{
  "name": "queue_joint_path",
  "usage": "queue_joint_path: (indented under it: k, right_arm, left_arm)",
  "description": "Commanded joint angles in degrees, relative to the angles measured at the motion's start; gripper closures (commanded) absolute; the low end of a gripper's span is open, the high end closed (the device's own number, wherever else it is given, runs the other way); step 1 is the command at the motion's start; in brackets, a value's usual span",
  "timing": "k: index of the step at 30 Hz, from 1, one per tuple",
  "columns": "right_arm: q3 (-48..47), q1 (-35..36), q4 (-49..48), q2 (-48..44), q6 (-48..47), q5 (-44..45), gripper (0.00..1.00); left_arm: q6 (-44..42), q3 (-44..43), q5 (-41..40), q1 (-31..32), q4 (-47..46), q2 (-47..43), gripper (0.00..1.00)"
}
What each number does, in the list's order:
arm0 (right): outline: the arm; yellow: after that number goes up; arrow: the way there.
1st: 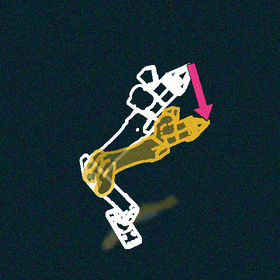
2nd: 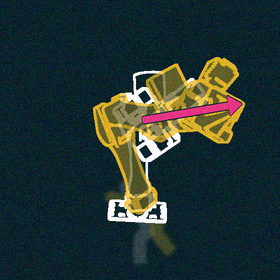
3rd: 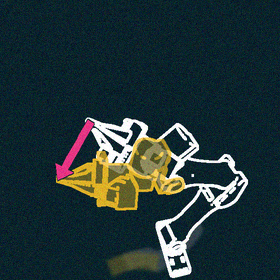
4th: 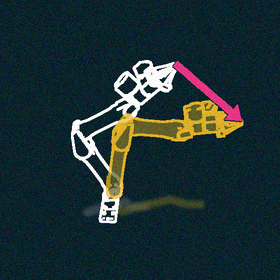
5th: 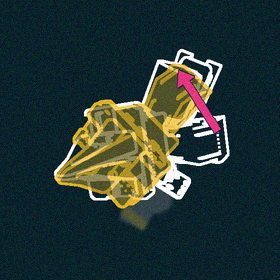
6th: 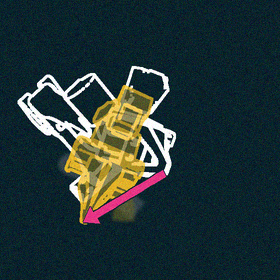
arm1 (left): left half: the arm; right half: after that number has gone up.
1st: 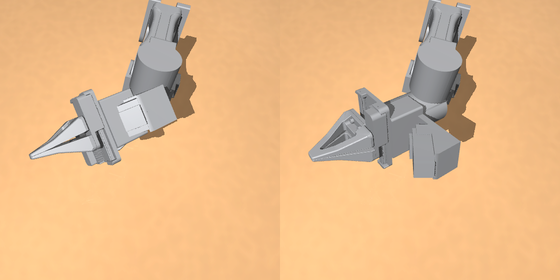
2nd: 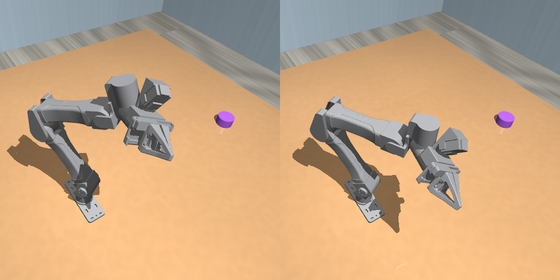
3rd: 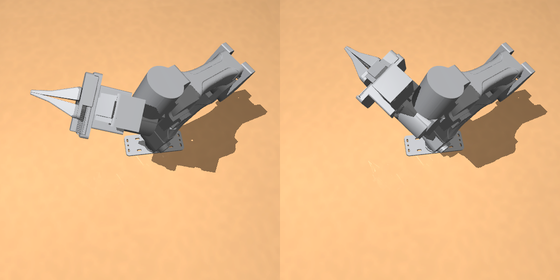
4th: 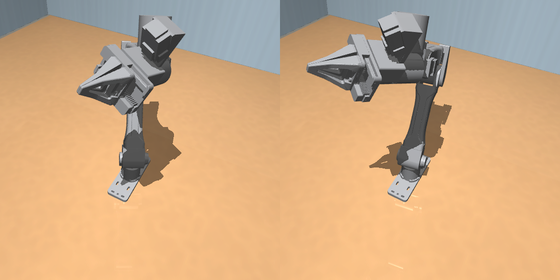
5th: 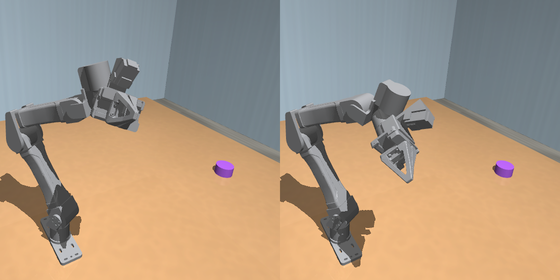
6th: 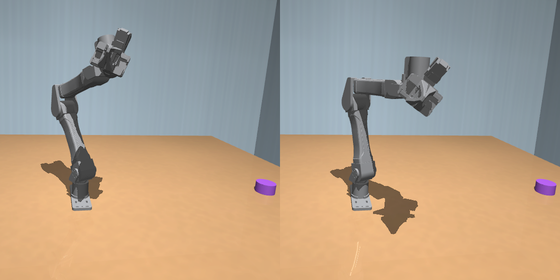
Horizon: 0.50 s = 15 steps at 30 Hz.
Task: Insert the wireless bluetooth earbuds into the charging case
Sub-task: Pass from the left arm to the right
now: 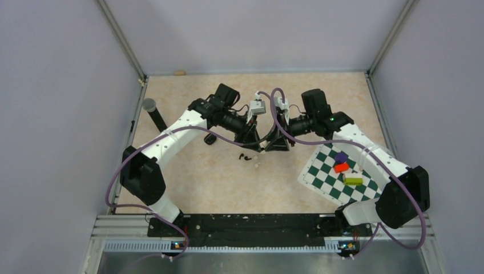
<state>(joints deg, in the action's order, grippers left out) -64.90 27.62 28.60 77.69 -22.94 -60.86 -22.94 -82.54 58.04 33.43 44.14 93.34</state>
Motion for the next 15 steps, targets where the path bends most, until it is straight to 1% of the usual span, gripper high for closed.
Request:
queue_joint_path:
  k: [1,5,11,13,15]
  right_arm:
    - [-2.39,0.9,2.3,1.12,-1.22,-2.7,0.55]
    - [-2.76,0.03,2.43,1.98,-0.55,-4.07,0.56]
    - [-3.12,-0.43,2.41,1.63,-0.01,-5.81,0.6]
    - [-3.18,-0.69,2.33,1.17,-0.11,-5.94,0.59]
    - [-3.11,-1.08,2.32,0.54,-0.38,-5.66,0.54]
  left_arm:
    - [-0.13,0.12,1.71,0.15,-3.42,-3.97,0.99]
    - [0.17,0.69,1.88,0.14,-4.2,-4.69,1.0]
    - [0.22,0.8,2.08,0.21,-4.37,-4.46,1.0]
    - [0.22,0.89,1.85,0.15,-4.32,-4.19,1.0]
    - [0.2,0.89,1.52,0.16,-4.3,-3.97,1.0]
